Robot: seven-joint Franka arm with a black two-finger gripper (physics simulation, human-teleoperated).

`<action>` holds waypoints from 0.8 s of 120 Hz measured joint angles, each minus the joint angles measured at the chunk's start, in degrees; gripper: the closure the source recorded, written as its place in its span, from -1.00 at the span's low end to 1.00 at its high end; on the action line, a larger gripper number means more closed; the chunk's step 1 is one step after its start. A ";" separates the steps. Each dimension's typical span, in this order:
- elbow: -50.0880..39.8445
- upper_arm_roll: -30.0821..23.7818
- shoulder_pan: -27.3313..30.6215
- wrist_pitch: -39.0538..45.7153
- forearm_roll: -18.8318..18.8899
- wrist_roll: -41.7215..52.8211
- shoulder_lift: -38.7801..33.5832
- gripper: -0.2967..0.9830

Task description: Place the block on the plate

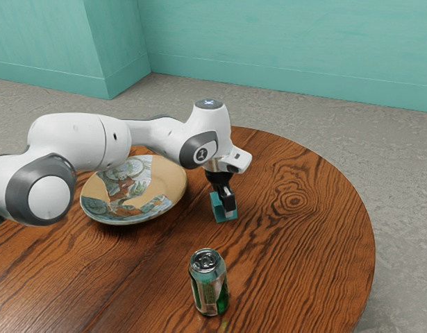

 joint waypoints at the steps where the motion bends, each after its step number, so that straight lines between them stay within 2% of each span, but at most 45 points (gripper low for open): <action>1: 0.00 -0.01 0.00 0.01 -0.01 -0.04 0.00 -0.26; 17: 0.00 0.04 0.07 0.10 -0.09 -0.55 0.00 -0.17; 96: 0.00 0.04 0.09 0.29 0.15 -2.18 -0.25 -0.14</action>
